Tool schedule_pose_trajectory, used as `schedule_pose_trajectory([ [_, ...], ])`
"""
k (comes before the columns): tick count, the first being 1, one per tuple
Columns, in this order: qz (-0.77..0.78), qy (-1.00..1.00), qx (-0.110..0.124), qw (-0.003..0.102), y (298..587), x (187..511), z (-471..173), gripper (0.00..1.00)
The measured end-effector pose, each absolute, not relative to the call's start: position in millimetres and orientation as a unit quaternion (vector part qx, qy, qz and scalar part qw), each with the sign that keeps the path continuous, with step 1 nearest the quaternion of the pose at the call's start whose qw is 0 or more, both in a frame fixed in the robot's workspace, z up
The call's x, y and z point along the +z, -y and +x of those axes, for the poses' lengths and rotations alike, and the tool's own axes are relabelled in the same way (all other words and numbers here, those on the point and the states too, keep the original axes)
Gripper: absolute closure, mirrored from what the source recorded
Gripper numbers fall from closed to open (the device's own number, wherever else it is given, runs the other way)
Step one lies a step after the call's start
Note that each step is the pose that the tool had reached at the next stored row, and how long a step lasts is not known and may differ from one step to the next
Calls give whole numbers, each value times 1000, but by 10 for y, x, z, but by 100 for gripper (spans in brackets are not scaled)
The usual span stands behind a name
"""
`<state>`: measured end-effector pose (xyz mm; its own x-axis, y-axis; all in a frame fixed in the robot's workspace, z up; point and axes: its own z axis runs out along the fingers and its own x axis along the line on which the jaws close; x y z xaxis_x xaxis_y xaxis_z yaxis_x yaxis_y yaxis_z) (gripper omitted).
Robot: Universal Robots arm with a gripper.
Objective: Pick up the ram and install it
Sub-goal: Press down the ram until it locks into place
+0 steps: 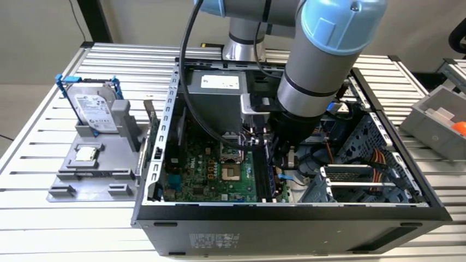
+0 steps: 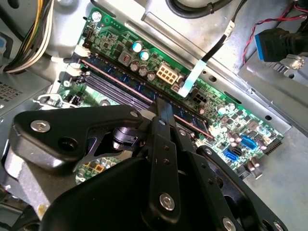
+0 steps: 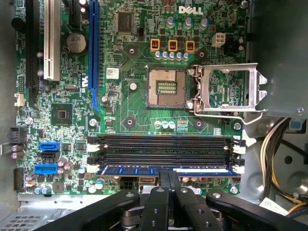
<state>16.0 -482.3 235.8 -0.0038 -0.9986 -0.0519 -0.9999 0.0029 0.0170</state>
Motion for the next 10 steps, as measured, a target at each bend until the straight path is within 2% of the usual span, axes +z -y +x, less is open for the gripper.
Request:
schedule_pose_trajectory([
  [10, -706, -708, 24, 12, 4824, 2315, 161, 100],
])
